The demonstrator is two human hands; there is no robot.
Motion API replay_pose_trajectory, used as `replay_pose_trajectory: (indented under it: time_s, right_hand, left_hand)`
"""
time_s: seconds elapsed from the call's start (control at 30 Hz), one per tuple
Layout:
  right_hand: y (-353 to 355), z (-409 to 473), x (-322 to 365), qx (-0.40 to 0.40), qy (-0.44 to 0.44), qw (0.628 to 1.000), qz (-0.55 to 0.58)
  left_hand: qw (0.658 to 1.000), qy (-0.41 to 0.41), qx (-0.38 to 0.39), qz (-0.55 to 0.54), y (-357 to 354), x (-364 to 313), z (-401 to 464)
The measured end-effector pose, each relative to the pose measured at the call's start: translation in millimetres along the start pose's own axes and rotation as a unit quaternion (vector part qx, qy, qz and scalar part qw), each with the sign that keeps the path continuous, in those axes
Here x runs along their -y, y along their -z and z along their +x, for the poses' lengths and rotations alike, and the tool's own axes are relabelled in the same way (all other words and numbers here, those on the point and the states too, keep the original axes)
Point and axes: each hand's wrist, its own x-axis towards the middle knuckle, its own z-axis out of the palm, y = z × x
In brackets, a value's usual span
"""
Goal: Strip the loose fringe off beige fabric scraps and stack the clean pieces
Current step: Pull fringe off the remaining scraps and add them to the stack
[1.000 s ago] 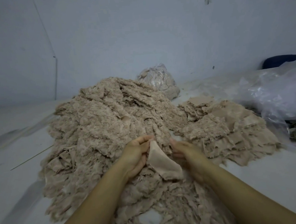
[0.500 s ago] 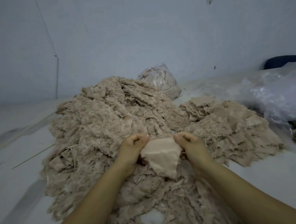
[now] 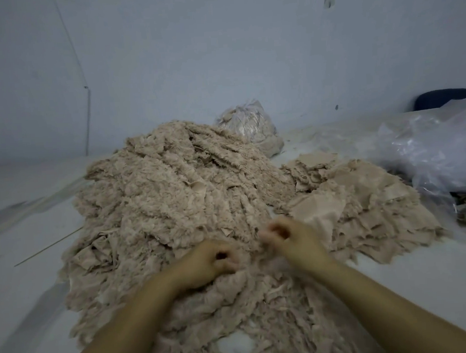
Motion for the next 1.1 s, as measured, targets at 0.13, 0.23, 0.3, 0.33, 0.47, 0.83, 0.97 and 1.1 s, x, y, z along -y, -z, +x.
replay_pose_trajectory:
  time_s: [0.13,0.23,0.3,0.33,0.47,0.83,0.97,1.1]
  right_hand:
    - [-40.8,-15.2,10.4,0.129,0.015,0.992,-0.01]
    - [-40.2,-12.6,9.3,0.064,0.034,0.997,-0.015]
    - [-33.1,-10.6,10.2,0.001,0.012,0.999,0.038]
    - [-31.2,-9.8,10.7,-0.023,0.003,0.998,0.06]
    - [-32.6,-8.2,15.4,-0.076,0.0,0.989,0.125]
    - [-16.9,-8.8,13.1,-0.028,-0.148,0.935,0.321]
    - [0.6,-6.7,6.7,-0.067,-0.118,0.933,0.333]
    - [-12.7,-8.5,14.1,-0.053,-0.105,0.911,0.394]
  left_hand:
    - [0.984,-0.002,-0.163,-0.067,-4.2,-4.7,6.9]
    - [0.973,0.009,-0.222,-0.066,-2.4,-4.6,9.3]
    - [0.977,0.012,-0.208,-0.034,1.2,-1.9,7.0]
    - [0.984,0.007,-0.175,-0.019,2.7,-0.6,5.4]
    - [0.999,-0.036,0.008,-0.022,-1.1,-9.1,1.8]
    - [0.995,-0.024,-0.054,0.076,0.9,8.6,-4.7]
    - [0.995,0.001,-0.073,0.073,3.6,1.1,-7.1]
    - [0.957,-0.007,-0.236,0.171,-11.7,-39.7,3.8]
